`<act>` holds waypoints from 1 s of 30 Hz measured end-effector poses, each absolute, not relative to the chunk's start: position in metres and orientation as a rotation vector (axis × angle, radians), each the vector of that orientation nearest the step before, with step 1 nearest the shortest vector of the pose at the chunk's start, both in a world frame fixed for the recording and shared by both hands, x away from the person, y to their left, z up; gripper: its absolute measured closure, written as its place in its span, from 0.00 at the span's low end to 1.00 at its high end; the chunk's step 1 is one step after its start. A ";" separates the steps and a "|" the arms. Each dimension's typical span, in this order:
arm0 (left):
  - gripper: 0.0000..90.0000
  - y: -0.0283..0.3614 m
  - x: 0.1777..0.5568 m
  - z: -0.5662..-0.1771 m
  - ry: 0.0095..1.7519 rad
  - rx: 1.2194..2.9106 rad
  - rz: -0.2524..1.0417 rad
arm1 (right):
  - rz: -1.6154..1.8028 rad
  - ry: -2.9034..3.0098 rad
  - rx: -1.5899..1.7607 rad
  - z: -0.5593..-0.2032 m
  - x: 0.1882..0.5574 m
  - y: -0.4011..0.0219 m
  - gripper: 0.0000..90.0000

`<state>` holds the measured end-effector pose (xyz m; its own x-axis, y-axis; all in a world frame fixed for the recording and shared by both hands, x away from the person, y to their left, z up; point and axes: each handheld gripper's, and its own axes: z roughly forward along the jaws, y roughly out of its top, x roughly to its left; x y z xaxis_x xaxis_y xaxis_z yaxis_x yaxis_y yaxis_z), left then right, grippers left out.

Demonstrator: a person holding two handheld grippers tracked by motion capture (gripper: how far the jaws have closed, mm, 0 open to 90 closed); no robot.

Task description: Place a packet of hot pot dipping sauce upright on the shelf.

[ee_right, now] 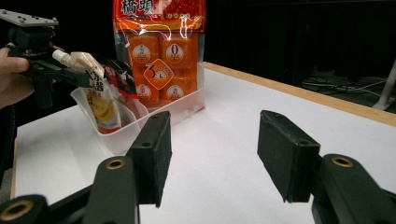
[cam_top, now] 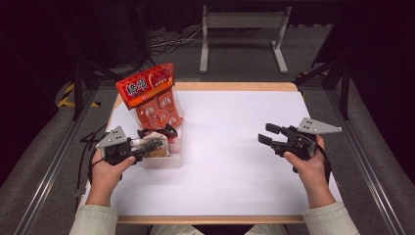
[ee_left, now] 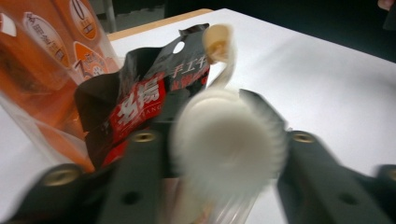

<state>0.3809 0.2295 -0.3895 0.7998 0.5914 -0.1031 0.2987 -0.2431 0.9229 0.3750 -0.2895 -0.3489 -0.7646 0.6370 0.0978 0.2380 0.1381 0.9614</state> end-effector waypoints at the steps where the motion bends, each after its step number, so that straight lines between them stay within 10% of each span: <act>1: 0.62 0.230 0.380 -0.389 0.690 1.837 0.318 | 1.665 2.088 0.844 -0.349 0.375 -0.289 0.50; 17: 0.11 0.238 0.349 -0.364 0.809 1.817 0.532 | 1.657 2.079 0.832 -0.349 0.374 -0.292 0.45; 30: 0.04 0.254 0.321 -0.371 0.866 1.808 0.506 | 1.580 2.019 0.869 -0.352 0.350 -0.318 0.35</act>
<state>0.3206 0.2540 -0.3711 0.6528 0.7557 -0.0524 0.3254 -0.2172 0.9203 0.3501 -0.3181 -0.3523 -0.7103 0.7026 0.0428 0.2104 0.1540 0.9654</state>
